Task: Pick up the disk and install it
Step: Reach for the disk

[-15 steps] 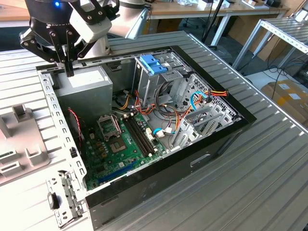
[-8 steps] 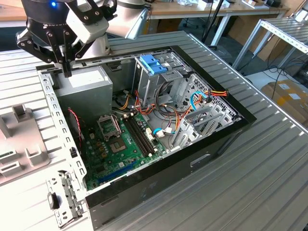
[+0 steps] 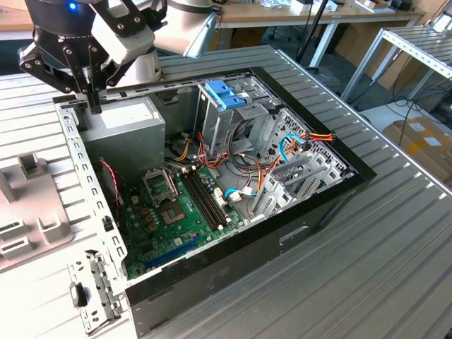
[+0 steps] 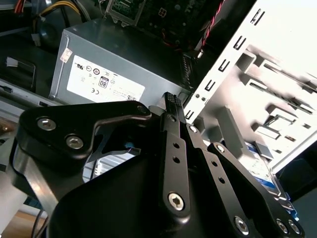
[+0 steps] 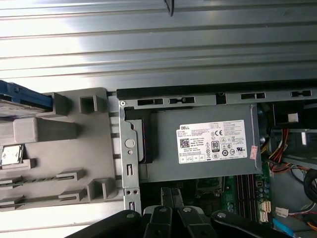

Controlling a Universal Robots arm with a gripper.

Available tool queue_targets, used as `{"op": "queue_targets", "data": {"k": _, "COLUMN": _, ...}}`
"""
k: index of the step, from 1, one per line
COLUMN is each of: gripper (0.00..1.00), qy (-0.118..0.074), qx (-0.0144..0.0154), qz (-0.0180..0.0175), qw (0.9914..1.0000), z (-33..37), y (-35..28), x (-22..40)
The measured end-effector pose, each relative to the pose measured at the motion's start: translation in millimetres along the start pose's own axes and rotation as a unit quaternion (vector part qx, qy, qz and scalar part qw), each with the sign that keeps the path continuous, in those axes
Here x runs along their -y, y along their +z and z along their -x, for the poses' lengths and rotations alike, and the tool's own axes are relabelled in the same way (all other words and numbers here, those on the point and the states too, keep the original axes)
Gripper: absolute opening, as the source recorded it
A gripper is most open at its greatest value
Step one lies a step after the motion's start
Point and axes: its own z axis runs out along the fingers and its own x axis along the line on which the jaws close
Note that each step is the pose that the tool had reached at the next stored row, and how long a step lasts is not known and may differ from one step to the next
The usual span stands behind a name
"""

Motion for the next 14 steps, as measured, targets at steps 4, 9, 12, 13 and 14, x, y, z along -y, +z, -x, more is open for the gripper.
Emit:
{"op": "queue_targets", "data": {"k": 4, "gripper": 0.11, "qy": 0.0, "qx": 0.0, "qz": 0.0, "qw": 1.0, "z": -2.0, "y": 0.0, "x": 0.1}}
{"op": "queue_targets", "data": {"k": 9, "gripper": 0.11, "qy": 0.0, "qx": 0.0, "qz": 0.0, "qw": 1.0, "z": -5.2, "y": -0.1, "x": 0.4}}
{"op": "queue_targets", "data": {"k": 12, "gripper": 0.11, "qy": 0.0, "qx": 0.0, "qz": 0.0, "qw": 1.0, "z": -7.9, "y": -0.2, "x": 0.6}}
{"op": "queue_targets", "data": {"k": 13, "gripper": 0.11, "qy": 0.0, "qx": 0.0, "qz": 0.0, "qw": 1.0, "z": -8.4, "y": -0.2, "x": 0.6}}
{"op": "queue_targets", "data": {"k": 14, "gripper": 0.11, "qy": 0.0, "qx": 0.0, "qz": 0.0, "qw": 1.0, "z": -9.4, "y": -0.2, "x": 0.7}}
